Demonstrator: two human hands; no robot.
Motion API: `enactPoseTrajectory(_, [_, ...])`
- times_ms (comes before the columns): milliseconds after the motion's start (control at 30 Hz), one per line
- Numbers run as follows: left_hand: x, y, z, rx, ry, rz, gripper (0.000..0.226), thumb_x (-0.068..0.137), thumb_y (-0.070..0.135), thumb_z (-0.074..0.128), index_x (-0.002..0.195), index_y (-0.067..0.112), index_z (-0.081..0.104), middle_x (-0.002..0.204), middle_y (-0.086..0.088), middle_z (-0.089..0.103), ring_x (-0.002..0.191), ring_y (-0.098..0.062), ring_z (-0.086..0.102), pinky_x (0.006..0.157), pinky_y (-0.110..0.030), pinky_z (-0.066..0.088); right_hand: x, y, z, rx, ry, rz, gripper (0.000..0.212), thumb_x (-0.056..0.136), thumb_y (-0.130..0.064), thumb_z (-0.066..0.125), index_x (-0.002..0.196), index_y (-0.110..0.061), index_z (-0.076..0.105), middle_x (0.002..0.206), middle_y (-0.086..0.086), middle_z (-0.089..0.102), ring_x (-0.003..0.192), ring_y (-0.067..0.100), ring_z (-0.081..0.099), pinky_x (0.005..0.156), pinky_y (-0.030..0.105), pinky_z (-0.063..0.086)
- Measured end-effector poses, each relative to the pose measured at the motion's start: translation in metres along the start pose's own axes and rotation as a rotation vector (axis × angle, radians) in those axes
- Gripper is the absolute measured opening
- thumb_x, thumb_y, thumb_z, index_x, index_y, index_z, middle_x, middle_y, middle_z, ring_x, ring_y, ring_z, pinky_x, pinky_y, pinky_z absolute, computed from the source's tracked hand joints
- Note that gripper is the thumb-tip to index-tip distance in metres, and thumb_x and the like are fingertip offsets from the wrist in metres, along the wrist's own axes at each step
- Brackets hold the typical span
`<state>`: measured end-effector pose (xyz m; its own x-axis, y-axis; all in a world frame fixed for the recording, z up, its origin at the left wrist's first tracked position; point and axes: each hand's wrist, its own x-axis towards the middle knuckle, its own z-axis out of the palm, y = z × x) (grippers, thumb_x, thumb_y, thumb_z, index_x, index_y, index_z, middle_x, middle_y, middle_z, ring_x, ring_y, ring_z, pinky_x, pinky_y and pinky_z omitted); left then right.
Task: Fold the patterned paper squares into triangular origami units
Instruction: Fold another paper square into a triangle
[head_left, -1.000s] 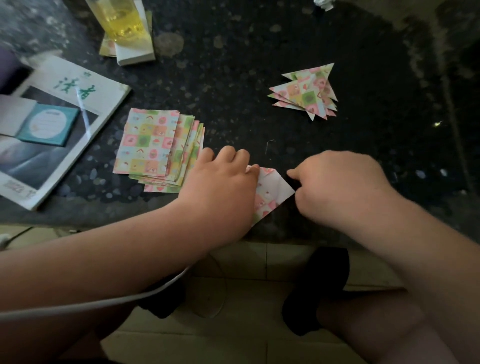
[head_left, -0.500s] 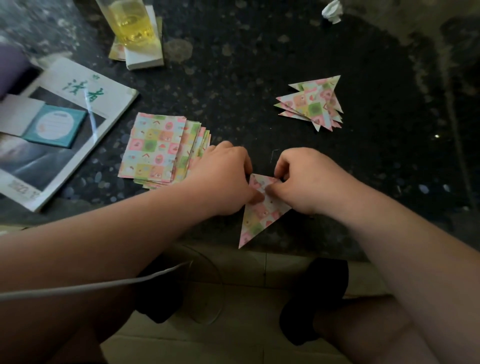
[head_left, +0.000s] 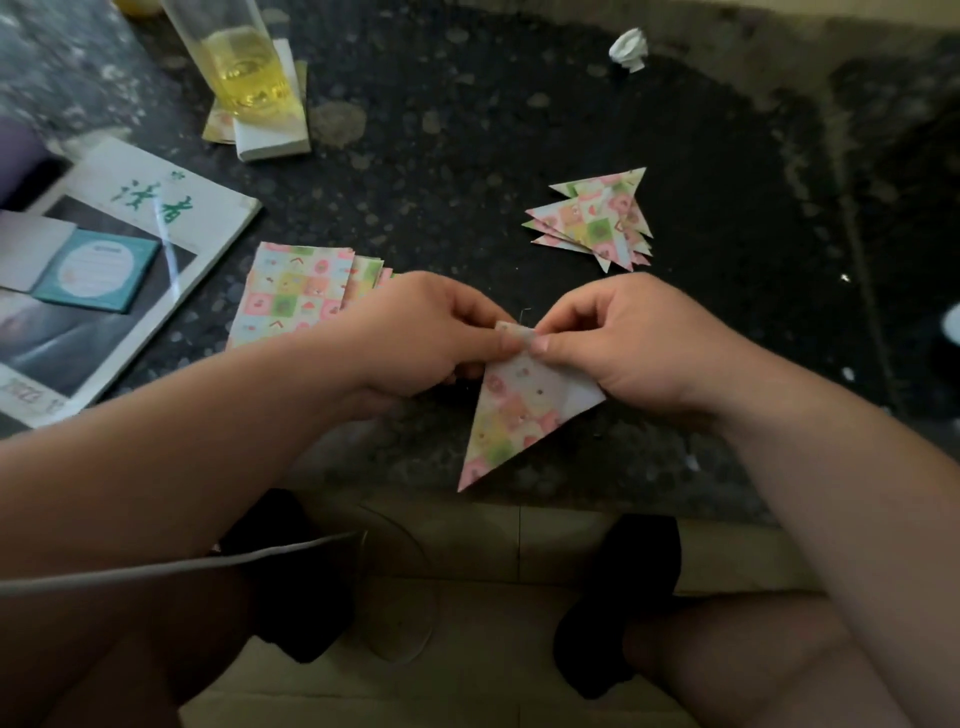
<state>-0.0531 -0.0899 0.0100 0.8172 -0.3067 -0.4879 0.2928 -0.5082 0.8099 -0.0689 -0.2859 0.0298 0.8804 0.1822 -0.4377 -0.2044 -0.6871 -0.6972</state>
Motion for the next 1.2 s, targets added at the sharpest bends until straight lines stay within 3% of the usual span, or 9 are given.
enactPoseTrajectory(167, [-0.015,0.013,-0.005,-0.083,0.005,0.007,0.014,0.095,0.025,0.07,0.087,0.02,0.082,0.074,-0.002,0.071,0.065,-0.011,0.057,0.061,-0.028,0.046,-0.014,-0.004,-0.004,0.125,0.051,0.017,0.009,0.088,-0.028,0.081,0.079,-0.029,0.081,0.083,-0.012,0.077,0.088,0.012,0.073,0.087,0.046,0.061])
enactPoseTrajectory(300, [-0.029,0.023,-0.003,0.009,0.002,0.06,0.015,0.093,0.021,0.072,0.082,0.021,0.082,0.086,-0.013,0.075,0.064,-0.01,0.057,0.059,-0.024,0.048,-0.026,-0.011,0.001,0.131,0.087,-0.015,0.01,0.087,-0.032,0.08,0.08,-0.025,0.081,0.083,-0.012,0.077,0.084,0.007,0.073,0.078,0.034,0.061])
enactPoseTrajectory(400, [-0.035,0.028,-0.003,-0.006,0.057,0.078,0.017,0.089,0.015,0.071,0.077,0.018,0.082,0.086,-0.018,0.074,0.064,-0.014,0.057,0.059,-0.029,0.047,-0.033,-0.017,0.006,0.164,0.129,-0.035,0.012,0.088,-0.029,0.08,0.077,-0.023,0.08,0.082,-0.009,0.077,0.084,0.009,0.074,0.08,0.037,0.063])
enactPoseTrajectory(600, [-0.049,0.038,-0.012,0.081,0.108,0.081,0.013,0.083,0.018,0.073,0.074,0.016,0.082,0.071,-0.009,0.075,0.06,-0.01,0.062,0.062,-0.028,0.05,-0.041,-0.028,0.007,0.167,0.142,-0.087,0.013,0.087,-0.026,0.081,0.075,-0.021,0.08,0.08,-0.007,0.077,0.081,0.011,0.073,0.074,0.035,0.062])
enactPoseTrajectory(767, [-0.053,0.034,-0.022,0.076,0.08,0.039,0.015,0.086,0.014,0.072,0.075,0.015,0.081,0.072,-0.009,0.075,0.061,-0.011,0.063,0.069,-0.033,0.051,-0.041,-0.027,0.0,0.257,0.107,-0.03,0.013,0.088,-0.013,0.079,0.075,-0.013,0.079,0.079,0.001,0.078,0.079,0.016,0.075,0.073,0.037,0.063])
enactPoseTrajectory(867, [-0.051,0.03,-0.025,0.071,0.095,0.009,0.017,0.087,0.013,0.072,0.073,0.015,0.081,0.071,-0.008,0.075,0.061,-0.01,0.063,0.072,-0.035,0.054,-0.037,-0.023,-0.002,0.29,0.145,-0.005,0.016,0.087,-0.005,0.074,0.072,-0.008,0.077,0.069,0.003,0.075,0.061,0.007,0.069,0.056,0.021,0.054])
enactPoseTrajectory(967, [-0.051,0.029,-0.025,0.067,0.101,0.006,0.019,0.089,0.014,0.071,0.073,0.016,0.08,0.068,-0.003,0.074,0.059,-0.008,0.063,0.069,-0.033,0.053,-0.033,-0.02,-0.002,0.25,0.214,0.021,0.014,0.086,-0.008,0.071,0.075,-0.002,0.075,0.067,0.004,0.073,0.055,0.003,0.063,0.049,0.016,0.048])
enactPoseTrajectory(1133, [-0.049,0.035,-0.02,0.129,0.112,0.018,0.015,0.088,0.024,0.074,0.076,0.022,0.081,0.069,0.0,0.075,0.059,-0.006,0.064,0.069,-0.032,0.055,-0.03,-0.026,0.003,0.38,0.115,0.038,0.025,0.094,-0.02,0.067,0.087,0.002,0.077,0.085,0.013,0.077,0.078,0.024,0.071,0.071,0.042,0.054])
enactPoseTrajectory(1200, [-0.049,0.037,-0.016,0.111,0.114,0.021,0.014,0.088,0.024,0.074,0.076,0.021,0.082,0.071,-0.002,0.075,0.059,-0.007,0.063,0.07,-0.033,0.055,-0.03,-0.03,0.006,0.287,0.116,0.028,0.019,0.091,-0.022,0.073,0.08,-0.008,0.08,0.083,0.003,0.078,0.086,0.021,0.074,0.081,0.045,0.06])
